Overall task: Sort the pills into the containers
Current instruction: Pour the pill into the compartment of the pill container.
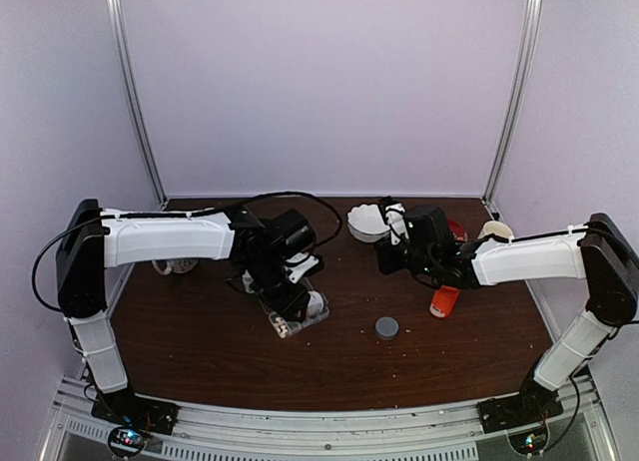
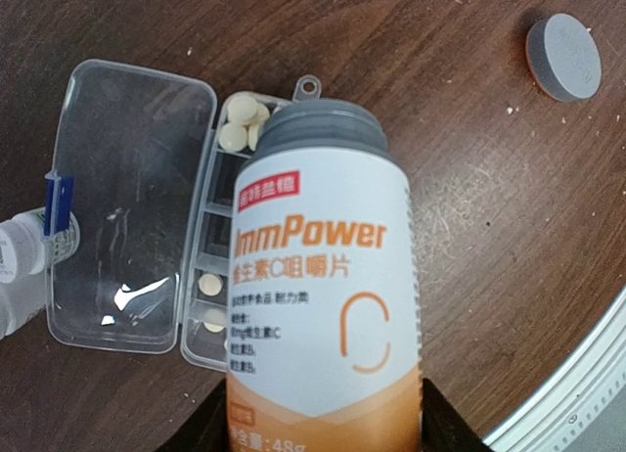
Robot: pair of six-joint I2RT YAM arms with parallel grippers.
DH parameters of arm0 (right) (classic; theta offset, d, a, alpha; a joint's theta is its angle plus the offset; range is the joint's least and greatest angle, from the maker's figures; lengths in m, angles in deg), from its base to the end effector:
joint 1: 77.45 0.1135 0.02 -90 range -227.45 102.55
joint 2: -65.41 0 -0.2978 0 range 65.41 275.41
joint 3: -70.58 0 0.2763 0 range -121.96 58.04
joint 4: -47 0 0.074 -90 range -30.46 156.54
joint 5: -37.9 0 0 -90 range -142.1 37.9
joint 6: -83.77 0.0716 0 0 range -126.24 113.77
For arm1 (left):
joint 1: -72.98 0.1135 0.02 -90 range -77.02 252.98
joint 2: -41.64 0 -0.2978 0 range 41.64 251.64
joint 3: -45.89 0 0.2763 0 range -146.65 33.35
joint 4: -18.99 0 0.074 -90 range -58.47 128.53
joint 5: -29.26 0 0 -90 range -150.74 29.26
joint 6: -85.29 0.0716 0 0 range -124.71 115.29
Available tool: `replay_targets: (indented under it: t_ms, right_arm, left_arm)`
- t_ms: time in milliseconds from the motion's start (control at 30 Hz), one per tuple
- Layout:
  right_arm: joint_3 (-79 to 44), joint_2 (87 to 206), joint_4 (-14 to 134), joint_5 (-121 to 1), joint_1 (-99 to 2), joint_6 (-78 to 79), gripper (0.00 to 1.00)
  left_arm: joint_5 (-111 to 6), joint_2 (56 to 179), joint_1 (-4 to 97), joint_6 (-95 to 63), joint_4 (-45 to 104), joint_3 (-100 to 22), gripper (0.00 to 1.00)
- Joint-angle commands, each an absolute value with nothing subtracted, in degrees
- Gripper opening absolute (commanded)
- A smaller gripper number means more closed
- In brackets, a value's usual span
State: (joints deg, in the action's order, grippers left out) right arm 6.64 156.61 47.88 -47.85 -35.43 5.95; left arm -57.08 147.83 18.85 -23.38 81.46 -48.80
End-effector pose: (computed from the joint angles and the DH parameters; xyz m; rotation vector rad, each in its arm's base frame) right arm 0.3008 0.2639 0.2161 -0.4953 2.0403 0.5036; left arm 0.2389 -0.3381 0.2046 0.9070 2.7935 -0.3209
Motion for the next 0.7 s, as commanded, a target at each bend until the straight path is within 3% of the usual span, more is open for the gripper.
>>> replay_targets:
  t_ms: [0, 667]
  right_arm:
    - [5.2, 157.0, 48.0, -48.2, -35.2, 5.7, 0.0]
    - [5.3, 156.7, 48.1, -48.2, -35.2, 5.6, 0.0]
  left_arm:
    - [-57.5, 146.4, 18.5, -23.0, 81.1, -49.9, 0.0]
    - [-57.4, 148.9, 18.0, -23.6, 82.9, -51.1, 0.0]
